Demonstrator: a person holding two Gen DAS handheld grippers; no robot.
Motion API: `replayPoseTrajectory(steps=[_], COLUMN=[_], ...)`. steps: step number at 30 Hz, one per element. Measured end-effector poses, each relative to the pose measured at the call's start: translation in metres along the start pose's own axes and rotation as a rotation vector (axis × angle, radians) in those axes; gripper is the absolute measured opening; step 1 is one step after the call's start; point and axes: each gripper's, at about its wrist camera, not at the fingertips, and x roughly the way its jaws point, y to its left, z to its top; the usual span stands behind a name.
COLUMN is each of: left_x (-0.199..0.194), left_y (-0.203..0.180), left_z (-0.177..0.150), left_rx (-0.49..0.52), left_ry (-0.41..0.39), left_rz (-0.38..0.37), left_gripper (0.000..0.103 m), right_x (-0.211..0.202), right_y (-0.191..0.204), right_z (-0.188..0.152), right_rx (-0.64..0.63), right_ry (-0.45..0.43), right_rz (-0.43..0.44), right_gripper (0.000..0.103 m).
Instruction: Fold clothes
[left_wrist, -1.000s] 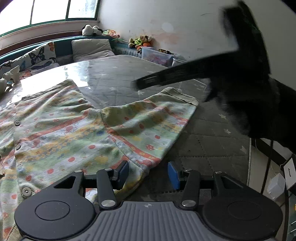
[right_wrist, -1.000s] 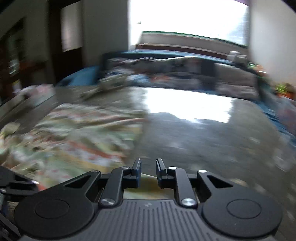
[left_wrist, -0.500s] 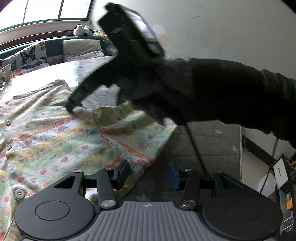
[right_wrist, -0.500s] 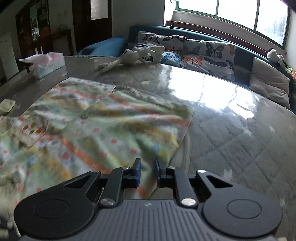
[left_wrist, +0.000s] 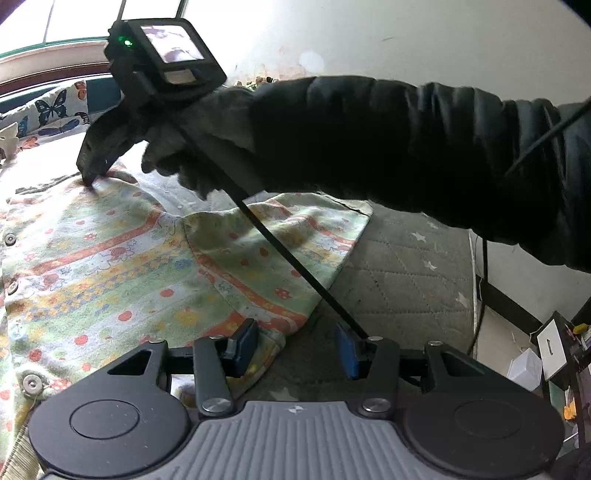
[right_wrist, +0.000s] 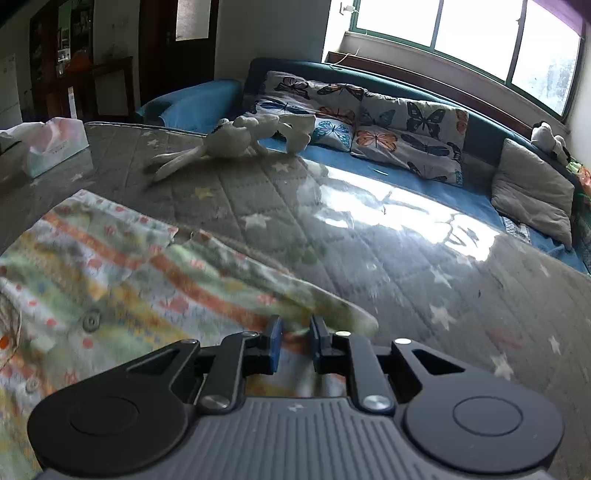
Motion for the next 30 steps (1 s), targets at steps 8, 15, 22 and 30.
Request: replayPoseTrajectory(steps=[8, 15, 22, 30], left_x=[-0.007, -0.012, -0.046, -0.117], left_y=[-0.002, 0.001, 0.006, 0.032], left_z=[-0.002, -0.006, -0.017, -0.031], left_rx=[-0.002, -0.018, -0.031, -0.101], left_ry=[0.003, 0.003, -0.022, -0.111], left_rz=[0.027, 0.054, 0.114, 0.278], left_gripper=[0.049, 0.049, 0.051, 0.054], right_x=[-0.008, 0.006, -0.022, -0.071], right_y=[0.012, 0.026, 0.036, 0.062], right_z=[-0.004, 0.009, 0.005, -0.036], right_rx=[-0.044, -0.044, -0.079, -0.14], right_ry=[0.023, 0.0, 0.0, 0.013], right_rz=[0.01, -0.003, 0.024, 0.088], right_gripper=[0.016, 0.02, 0.021, 0.029])
